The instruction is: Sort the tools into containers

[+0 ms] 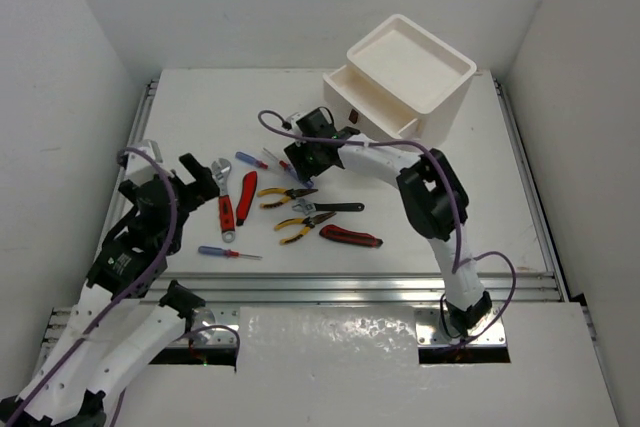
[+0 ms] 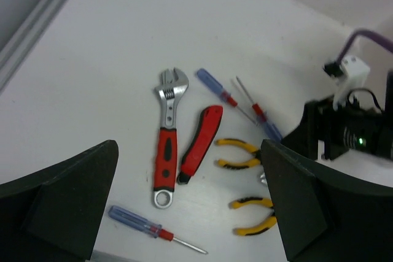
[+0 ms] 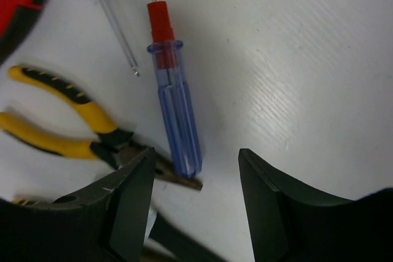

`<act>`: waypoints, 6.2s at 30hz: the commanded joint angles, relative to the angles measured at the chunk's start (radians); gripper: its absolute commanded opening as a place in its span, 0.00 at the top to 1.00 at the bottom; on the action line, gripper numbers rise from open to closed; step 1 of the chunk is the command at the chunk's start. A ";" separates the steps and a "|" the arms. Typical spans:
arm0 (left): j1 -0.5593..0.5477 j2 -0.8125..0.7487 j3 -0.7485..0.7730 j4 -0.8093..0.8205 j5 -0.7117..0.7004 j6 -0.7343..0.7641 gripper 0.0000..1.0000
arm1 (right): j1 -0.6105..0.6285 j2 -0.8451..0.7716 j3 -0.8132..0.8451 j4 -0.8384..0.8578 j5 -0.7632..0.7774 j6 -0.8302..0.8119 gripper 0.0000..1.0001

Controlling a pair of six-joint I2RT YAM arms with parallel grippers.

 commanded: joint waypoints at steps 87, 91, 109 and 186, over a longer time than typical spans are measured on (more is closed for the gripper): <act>0.035 0.099 -0.017 0.108 0.185 0.102 0.00 | 0.028 0.311 0.495 -0.050 -0.295 -0.315 0.40; 0.037 0.095 -0.017 0.109 0.189 0.102 0.00 | 0.028 0.374 0.537 -0.047 -0.294 -0.312 0.48; 0.037 0.067 -0.025 0.117 0.215 0.109 0.00 | 0.090 0.302 0.396 0.028 -0.208 -0.420 1.00; 0.167 0.645 -0.293 -0.151 0.179 -1.036 0.25 | -0.183 -0.692 -0.025 -0.190 -0.130 -0.189 0.17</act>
